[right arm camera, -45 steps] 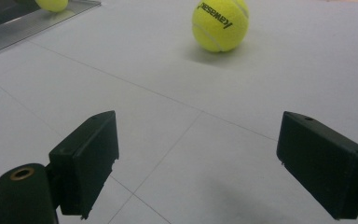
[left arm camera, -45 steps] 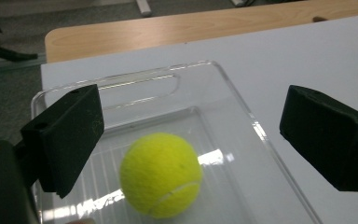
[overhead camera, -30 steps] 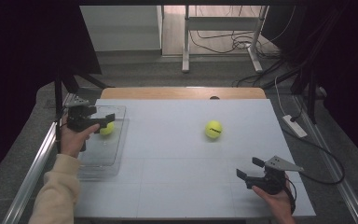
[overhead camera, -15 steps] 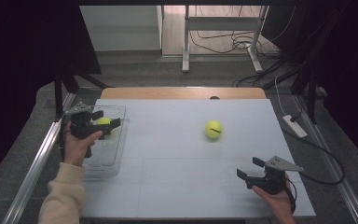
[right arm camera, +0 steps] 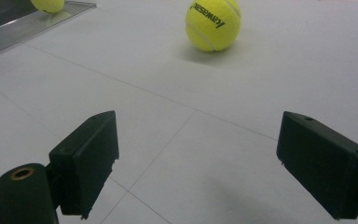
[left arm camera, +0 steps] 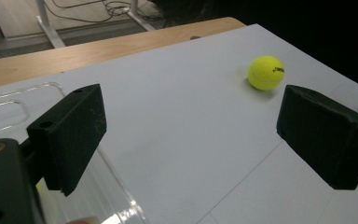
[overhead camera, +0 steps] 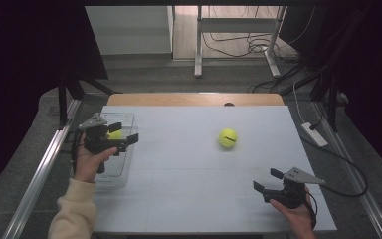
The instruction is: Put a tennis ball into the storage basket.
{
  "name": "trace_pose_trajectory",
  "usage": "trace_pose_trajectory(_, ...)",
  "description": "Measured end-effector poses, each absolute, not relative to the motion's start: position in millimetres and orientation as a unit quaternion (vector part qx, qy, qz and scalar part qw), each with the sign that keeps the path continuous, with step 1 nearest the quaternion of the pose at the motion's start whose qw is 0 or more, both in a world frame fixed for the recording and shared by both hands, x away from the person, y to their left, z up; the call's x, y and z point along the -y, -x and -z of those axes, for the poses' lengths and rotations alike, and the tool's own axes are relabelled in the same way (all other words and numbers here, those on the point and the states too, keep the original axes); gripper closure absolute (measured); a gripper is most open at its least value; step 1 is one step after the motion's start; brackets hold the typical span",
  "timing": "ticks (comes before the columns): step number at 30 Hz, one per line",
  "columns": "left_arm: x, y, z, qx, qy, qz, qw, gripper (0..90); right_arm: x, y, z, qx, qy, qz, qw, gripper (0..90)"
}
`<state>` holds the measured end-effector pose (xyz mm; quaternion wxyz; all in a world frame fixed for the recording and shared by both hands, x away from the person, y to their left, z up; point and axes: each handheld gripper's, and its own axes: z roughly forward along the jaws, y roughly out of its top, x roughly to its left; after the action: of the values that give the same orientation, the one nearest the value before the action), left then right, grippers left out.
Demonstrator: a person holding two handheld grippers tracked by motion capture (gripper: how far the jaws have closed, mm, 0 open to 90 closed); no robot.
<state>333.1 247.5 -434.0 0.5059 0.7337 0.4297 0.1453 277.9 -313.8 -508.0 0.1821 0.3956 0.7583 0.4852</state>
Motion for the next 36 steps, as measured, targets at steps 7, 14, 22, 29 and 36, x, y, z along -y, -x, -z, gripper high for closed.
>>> trace_pose_trajectory(7,-228.4,-335.0,436.5,-0.416,-0.749,-0.143,0.495,9.6,313.6,-277.3,508.0,-0.759,-0.395,-0.484,0.182,12.8)
trace_pose_trajectory(14,-215.3,-335.1,433.1,-0.401,-0.759,-0.144,0.492,9.9,314.3,-276.6,507.6,-0.759,-0.395,-0.484,0.183,12.9)
trace_pose_trajectory(22,-205.3,-335.9,430.5,-0.392,-0.766,-0.145,0.488,10.0,314.5,-277.0,507.1,-0.758,-0.395,-0.486,0.184,12.8)
trace_pose_trajectory(29,-192.0,-340.7,429.3,-0.381,-0.776,-0.14,0.483,10.0,314.9,-276.8,507.2,-0.757,-0.396,-0.486,0.183,12.9)
trace_pose_trajectory(36,-176.7,-345.9,427.7,-0.371,-0.783,-0.137,0.48,10.1,313.7,-275.6,506.8,-0.758,-0.394,-0.486,0.184,12.9)
